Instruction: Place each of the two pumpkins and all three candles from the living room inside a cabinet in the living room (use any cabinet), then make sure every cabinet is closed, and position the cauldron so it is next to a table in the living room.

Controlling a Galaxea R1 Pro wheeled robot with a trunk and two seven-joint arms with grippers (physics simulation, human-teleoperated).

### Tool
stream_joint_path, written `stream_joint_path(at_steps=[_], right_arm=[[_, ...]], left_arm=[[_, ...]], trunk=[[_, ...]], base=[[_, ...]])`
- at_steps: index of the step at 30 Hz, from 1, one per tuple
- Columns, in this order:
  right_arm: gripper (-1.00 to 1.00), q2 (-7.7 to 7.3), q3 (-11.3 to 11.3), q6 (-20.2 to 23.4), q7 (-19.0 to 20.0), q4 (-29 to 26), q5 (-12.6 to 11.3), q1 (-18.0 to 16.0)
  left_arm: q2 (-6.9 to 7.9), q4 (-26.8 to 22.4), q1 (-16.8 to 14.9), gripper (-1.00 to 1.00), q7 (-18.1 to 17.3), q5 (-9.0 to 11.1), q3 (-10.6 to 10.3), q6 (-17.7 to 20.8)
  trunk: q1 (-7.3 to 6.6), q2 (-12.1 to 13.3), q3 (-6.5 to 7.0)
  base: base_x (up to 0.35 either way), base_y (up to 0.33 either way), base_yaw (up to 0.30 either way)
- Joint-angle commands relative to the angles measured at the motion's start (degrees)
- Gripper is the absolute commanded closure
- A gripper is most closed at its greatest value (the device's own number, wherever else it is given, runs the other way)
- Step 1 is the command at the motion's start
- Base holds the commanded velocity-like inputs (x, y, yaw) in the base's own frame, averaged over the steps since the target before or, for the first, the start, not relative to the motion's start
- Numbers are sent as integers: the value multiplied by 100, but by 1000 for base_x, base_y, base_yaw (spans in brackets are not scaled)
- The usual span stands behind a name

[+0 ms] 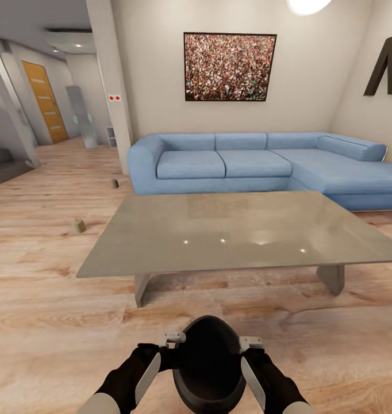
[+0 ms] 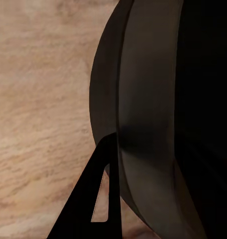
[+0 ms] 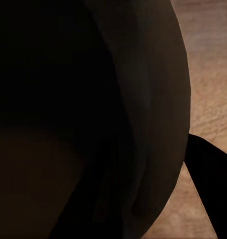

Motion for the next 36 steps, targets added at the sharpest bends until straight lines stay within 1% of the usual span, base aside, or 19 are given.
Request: stream_joint_path(at_steps=[1, 7, 21, 36], right_arm=[[100, -5, 71, -9, -42, -22, -111, -6], [100, -5, 72, -9, -42, -22, -110, -6], [100, -5, 72, -9, -42, -22, -115, -6], [100, -5, 73, -9, -42, -22, -116, -6]], left_arm=[[13, 4, -3, 100, 41, -147, 22, 35], [13, 0, -3, 100, 41, -146, 22, 35], [13, 4, -3, 100, 39, -146, 22, 35], [15, -2, -3, 100, 42, -155, 22, 35]], trunk=[[2, -3, -5], [2, -3, -5], [2, -3, -5], [2, -3, -5]], base=[[317, 0, 0], [284, 0, 0], [219, 0, 0], [17, 0, 0]])
